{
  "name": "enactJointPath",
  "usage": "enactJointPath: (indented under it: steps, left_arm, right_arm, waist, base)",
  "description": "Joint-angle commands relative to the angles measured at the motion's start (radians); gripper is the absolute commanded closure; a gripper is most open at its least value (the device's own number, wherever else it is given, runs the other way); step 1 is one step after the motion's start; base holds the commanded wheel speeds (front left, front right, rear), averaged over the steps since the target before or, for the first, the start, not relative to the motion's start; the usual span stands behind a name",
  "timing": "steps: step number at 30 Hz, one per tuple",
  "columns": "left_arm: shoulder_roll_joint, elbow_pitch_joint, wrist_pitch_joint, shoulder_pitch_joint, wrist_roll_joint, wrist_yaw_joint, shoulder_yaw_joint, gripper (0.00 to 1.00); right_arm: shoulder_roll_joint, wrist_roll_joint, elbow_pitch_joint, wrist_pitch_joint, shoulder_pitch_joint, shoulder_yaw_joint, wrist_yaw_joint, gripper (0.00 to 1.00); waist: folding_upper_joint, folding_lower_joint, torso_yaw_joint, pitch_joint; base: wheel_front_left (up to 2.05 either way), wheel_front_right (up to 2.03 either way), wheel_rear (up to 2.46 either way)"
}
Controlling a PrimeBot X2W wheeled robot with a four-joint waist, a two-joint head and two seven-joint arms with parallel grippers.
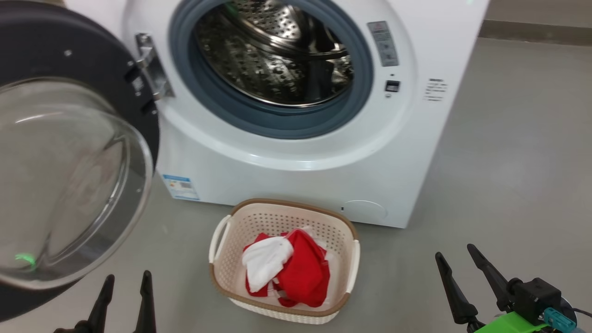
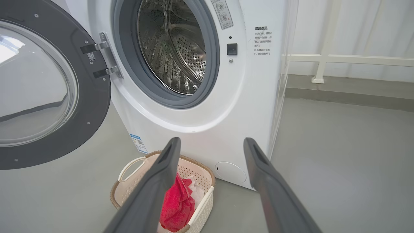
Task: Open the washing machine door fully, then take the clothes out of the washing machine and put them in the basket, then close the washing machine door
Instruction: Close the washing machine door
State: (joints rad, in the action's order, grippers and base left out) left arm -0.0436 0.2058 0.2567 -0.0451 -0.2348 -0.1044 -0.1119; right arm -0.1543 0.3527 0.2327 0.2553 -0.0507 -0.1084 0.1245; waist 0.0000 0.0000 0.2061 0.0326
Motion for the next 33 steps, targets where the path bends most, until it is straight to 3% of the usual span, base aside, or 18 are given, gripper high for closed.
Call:
enactJointPath:
  steps: [1, 19, 33]
  left_arm:
    - [-0.007, -0.017, 0.005, 0.004, -0.012, 0.008, -0.022, 0.0]
    - [-0.007, -0.025, 0.005, -0.011, -0.056, 0.046, 0.025, 0.0]
    - [-0.007, -0.072, 0.005, -0.034, -0.095, 0.091, 0.032, 0.0]
  right_arm:
    - [-0.02, 0.008, -0.018, 0.006, 0.045, -0.024, 0.006, 0.0]
    - [-0.039, 0.011, -0.012, 0.006, 0.059, -0.055, 0.006, 0.0]
    - [-0.06, 0.026, 0.014, 0.006, 0.114, -0.106, 0.006, 0.0]
  waist:
    - [0.0, 0.0, 0.096, 0.002]
    - [0.0, 0.0, 0.321, 0.013]
    - [0.0, 0.0, 0.331, 0.026]
  base:
    - [0.0, 0.0, 0.0]
    - [0.0, 0.0, 0.0]
    - [0.0, 0.0, 0.0]
